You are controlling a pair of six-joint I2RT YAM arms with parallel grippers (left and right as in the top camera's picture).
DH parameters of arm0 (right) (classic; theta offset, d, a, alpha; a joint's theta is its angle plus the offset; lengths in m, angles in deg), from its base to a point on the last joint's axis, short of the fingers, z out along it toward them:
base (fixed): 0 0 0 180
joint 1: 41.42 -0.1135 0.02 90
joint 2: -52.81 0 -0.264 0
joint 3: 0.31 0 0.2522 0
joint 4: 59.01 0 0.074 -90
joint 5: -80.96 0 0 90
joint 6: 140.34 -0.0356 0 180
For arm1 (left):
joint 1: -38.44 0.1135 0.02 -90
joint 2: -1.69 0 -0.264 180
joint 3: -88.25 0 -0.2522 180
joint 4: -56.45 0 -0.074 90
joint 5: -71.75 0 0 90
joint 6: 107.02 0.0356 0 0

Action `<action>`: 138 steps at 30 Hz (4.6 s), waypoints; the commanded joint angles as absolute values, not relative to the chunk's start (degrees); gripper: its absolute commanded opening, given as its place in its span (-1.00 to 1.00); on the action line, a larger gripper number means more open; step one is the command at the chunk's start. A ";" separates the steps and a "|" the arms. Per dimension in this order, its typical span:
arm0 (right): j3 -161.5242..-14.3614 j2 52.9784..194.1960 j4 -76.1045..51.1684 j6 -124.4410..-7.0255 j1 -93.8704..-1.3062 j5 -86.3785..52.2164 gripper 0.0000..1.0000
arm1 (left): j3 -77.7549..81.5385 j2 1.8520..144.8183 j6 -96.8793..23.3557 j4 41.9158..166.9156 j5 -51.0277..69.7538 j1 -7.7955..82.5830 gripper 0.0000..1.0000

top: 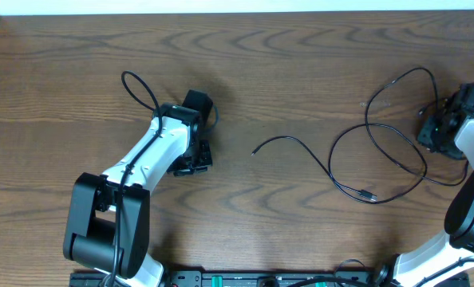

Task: Untangle cables

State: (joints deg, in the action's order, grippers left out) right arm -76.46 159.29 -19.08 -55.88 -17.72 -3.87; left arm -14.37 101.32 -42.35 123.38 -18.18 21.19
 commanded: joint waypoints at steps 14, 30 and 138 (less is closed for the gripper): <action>-73.99 159.33 -20.39 -55.42 -17.74 -6.43 -0.38 | -14.00 100.69 -42.59 123.99 -18.22 21.38 -0.37; -77.16 151.79 -8.04 -58.45 -17.92 -20.46 -0.96 | -14.00 100.69 -42.59 123.90 -18.24 21.38 -0.37; -86.31 146.85 -16.74 -89.75 7.33 -1.70 -0.38 | -14.00 100.69 -42.61 122.66 -18.22 21.38 -0.37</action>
State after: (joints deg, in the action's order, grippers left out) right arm -86.69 145.89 -16.78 -90.50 7.13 -1.66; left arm -14.37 101.32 -42.35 122.46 -18.15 21.19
